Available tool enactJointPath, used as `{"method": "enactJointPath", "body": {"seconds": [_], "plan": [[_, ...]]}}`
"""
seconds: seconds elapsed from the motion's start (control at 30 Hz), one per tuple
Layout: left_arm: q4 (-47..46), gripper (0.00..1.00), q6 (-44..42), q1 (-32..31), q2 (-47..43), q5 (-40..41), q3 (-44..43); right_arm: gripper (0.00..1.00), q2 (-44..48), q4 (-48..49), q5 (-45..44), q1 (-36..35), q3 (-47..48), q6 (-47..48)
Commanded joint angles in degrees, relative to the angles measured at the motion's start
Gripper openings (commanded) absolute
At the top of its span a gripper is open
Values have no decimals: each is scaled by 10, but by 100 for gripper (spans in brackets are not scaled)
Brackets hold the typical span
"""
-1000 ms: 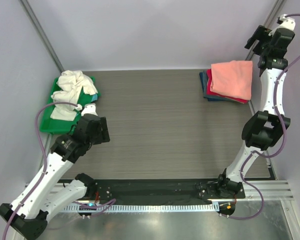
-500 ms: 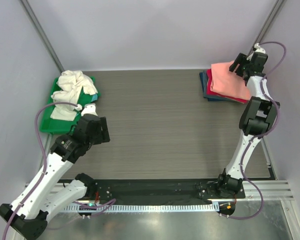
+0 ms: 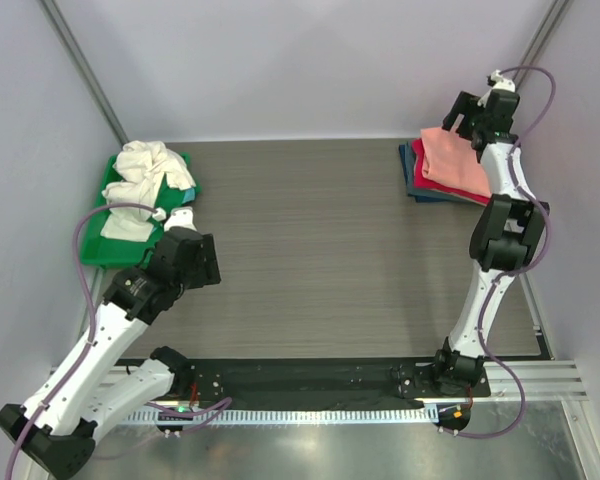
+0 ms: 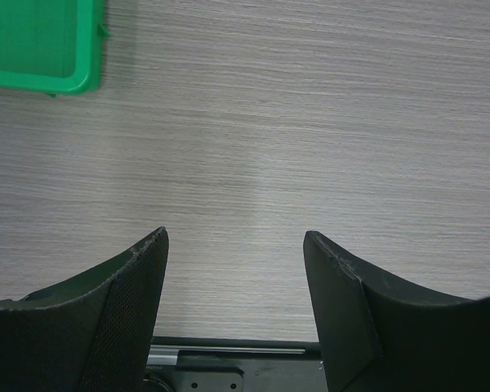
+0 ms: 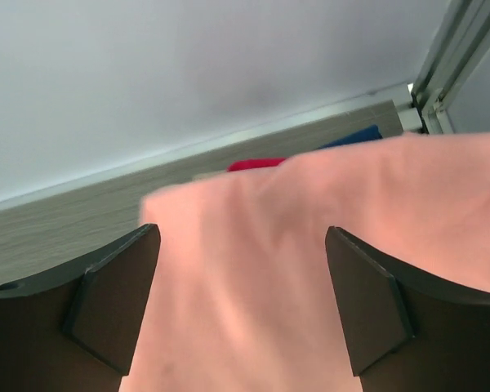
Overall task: Fold and stack the t-shirts
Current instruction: Neatly place the folded tshirt to the corner, then reset both grippers
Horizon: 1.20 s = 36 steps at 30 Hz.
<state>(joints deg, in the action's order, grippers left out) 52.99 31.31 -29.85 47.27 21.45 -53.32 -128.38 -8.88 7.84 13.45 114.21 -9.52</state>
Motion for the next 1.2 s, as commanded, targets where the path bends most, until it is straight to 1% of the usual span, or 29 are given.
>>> {"method": "enactJointPath", "body": {"seconds": [0.0,0.07,0.1,0.17,0.2,0.23,0.27,0.3,0.33,0.37,0.4,0.43,0.47,0.5,0.53,0.57,0.63,0.67,0.7,0.73,0.77,0.8,0.83,0.9,0.93,0.97,1.07,1.13,1.17], "plan": [[-14,68,7,2,-16,7,-1,89,144,6,-19,-9,16,-21],[-14,69,7,2,-24,7,-1,91,185,-2,-9,-16,-7,-52],[-16,69,7,2,-26,7,-1,93,236,-3,-10,-23,-21,-61],[-16,69,7,2,-35,8,0,95,292,-8,-28,-62,-79,-67],[-17,69,7,1,-38,8,-1,97,345,-10,-42,-86,-102,-57],[-18,69,6,2,-39,7,0,98,376,-14,-60,-109,-148,-52],[-18,69,5,2,-44,7,-1,98,402,-19,-97,-167,-173,-46],[-19,70,3,2,-45,5,-2,100,426,-22,-111,-195,-199,-45],[-19,70,2,2,-47,4,-3,100,476,-24,-120,-220,-253,-52],[-21,71,2,3,-51,1,-4,100,496,-27,-109,-268,-281,-63],[-24,72,-1,3,-59,-1,-5,100,520,-27,-86,-281,-312,-76],[-25,74,-3,3,-65,-11,-6,100,555,-20,-32,-292,-384,-127],[-29,75,-5,3,-72,-14,-4,100,574,22,13,-294,-427,-156],[-36,77,-10,3,-90,-12,-2,100,591,53,88,-295,-475,-194],[-40,80,-15,3,-101,-10,-1,100,607,82,104,-295,-566,-260],[-47,82,-20,2,-114,-5,5,100,640,138,115,-296,-608,-294],[-78,96,-24,3,-172,27,23,100,665,162,152,-308,-687,-327],[-103,100,-23,2,-199,63,49,100,678,153,165,-319,-699,-327],[-111,100,-25,3,-225,74,62,100,682,141,173,-331,-706,-318],[-119,100,-33,2,-273,80,74,100,685,129,179,-364,-718,-302],[-126,100,-34,2,-294,89,96,100,689,110,177,-377,-727,-286],[-137,100,-34,3,-311,95,102,100,694,107,174,-399,-739,-287],[-140,100,-35,2,-337,101,106,100,695,111,176,-404,-765,-293],[-134,100,-34,3,-348,124,110,100,698,154,186,-412,-799,-316],[-129,100,-33,2,-348,130,108,100,698,173,186,-415,-837,-323],[-120,100,-28,3,-344,135,104,100,698,222,181,-420,-857,-332],[-112,100,-22,2,-326,143,98,100,684,322,180,-424,-919,-346],[-105,100,-13,2,-315,159,96,100,660,340,177,-424,-931,-338],[-86,100,-3,2,-307,168,89,100,648,351,177,-425,-933,-334]]}}
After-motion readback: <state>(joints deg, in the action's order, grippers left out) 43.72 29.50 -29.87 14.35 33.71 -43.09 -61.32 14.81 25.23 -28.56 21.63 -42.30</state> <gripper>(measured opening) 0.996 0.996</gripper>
